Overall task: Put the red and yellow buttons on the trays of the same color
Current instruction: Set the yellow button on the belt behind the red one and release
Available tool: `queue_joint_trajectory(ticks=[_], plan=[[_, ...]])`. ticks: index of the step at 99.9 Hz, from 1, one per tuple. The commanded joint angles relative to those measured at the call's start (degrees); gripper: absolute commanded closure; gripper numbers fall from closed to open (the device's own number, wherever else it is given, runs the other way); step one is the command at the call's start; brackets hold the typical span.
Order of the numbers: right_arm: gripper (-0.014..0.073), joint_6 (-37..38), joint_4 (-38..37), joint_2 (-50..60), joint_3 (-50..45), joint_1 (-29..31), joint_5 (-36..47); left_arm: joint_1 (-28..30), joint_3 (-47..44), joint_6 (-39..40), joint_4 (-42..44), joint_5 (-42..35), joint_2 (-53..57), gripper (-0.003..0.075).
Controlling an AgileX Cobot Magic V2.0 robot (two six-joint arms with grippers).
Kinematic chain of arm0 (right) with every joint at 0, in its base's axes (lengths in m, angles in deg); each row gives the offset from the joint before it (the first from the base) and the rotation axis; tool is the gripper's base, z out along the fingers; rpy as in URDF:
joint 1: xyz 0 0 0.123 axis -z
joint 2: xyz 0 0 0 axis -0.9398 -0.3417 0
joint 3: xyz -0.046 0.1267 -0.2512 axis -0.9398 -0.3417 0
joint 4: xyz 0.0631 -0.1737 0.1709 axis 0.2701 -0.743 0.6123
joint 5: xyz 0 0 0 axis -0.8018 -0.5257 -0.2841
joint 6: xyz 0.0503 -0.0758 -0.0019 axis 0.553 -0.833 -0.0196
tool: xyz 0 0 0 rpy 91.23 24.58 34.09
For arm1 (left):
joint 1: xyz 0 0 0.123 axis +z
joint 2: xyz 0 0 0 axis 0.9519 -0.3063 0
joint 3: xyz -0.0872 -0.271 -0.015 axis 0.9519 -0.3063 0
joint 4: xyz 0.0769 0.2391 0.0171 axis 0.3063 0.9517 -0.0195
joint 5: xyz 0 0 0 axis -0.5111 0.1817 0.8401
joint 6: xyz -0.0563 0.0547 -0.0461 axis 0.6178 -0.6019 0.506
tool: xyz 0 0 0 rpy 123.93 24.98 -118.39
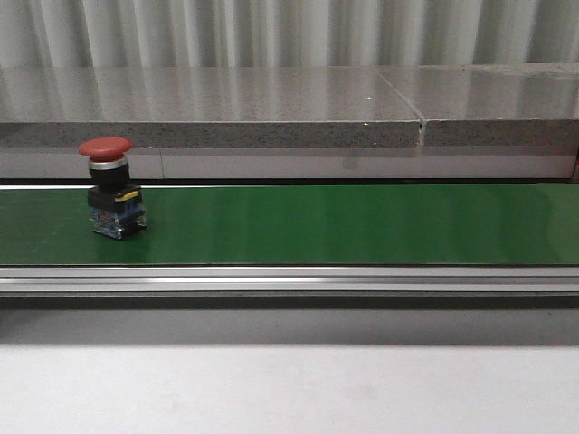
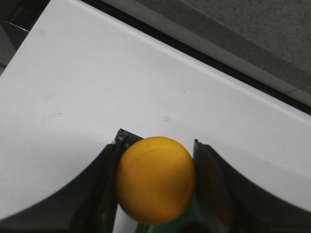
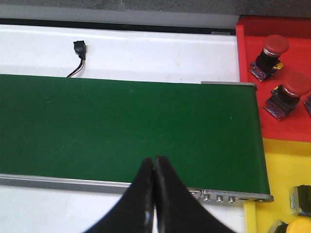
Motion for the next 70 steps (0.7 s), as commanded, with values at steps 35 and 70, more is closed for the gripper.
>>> queue_joint_trajectory(ticks=[35,70], plan=[[0.0661,-0.7,0.6,0.4,1.6,-0.2,3.2,-7.2,-18.8,-1.8,-2.4,-10.0,17.2,0.0682],[0.0661,-0.7,0.6,0.4,1.6,-0.2,3.2,-10.1,-26.5,-1.8,-2.8,-14.7,14.6,0.0682]])
